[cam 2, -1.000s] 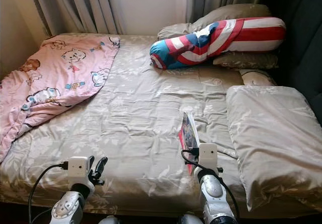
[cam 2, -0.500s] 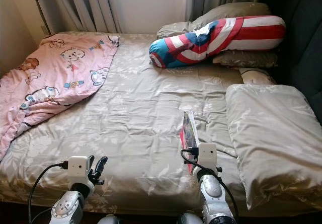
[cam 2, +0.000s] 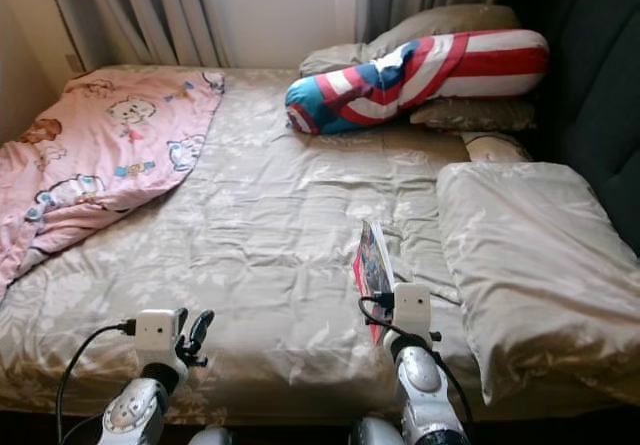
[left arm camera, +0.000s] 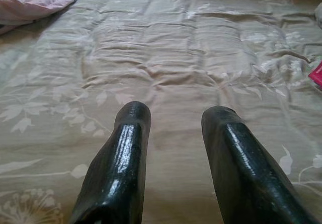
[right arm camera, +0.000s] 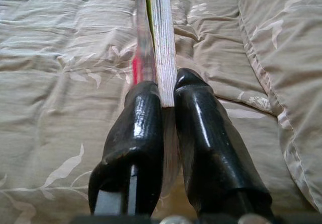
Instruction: Clean up the room
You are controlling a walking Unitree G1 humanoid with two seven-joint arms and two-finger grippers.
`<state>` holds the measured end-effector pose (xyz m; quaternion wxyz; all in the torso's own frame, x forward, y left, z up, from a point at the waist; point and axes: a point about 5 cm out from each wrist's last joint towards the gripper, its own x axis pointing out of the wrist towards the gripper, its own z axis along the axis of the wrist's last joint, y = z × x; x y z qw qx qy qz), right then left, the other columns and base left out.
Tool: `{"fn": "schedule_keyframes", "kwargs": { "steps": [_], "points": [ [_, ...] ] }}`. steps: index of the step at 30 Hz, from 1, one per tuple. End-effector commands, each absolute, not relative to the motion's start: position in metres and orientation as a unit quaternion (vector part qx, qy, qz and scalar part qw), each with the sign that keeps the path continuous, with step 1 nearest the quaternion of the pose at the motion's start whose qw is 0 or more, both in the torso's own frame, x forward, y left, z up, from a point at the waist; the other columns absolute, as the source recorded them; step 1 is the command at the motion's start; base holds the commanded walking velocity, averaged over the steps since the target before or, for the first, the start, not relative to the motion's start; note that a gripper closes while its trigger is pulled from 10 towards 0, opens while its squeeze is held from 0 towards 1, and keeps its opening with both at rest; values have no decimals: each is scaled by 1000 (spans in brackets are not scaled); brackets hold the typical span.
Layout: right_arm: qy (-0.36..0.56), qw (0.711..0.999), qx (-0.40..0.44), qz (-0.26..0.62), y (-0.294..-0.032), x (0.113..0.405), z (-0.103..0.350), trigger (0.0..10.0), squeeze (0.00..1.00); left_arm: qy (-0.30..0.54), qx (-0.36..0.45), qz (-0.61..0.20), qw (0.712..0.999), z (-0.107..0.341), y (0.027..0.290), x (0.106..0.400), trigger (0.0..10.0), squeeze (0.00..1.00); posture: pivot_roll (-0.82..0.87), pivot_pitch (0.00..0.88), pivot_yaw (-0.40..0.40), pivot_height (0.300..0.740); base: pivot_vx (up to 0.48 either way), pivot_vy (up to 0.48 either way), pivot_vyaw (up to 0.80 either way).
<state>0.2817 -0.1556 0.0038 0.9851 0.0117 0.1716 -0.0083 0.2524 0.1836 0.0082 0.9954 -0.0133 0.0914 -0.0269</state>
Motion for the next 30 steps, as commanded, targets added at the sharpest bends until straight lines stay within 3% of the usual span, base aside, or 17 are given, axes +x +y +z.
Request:
{"fn": "schedule_keyframes", "kwargs": {
  "steps": [1,8,30],
  "points": [
    [150,989,14,-6,-155,289,12,10000,0,89,-13,-28,996,10,184,254,10000,0,14,17,-7,646,0,0,0],
    [146,989,13,5,-151,289,13,10000,0,88,-14,-30,996,10,183,255,10000,0,13,17,-6,621,0,0,0],
    [142,989,24,14,-149,289,14,10000,0,87,-14,-28,996,12,183,256,10000,0,18,19,-8,621,0,0,0]
  ]
}}
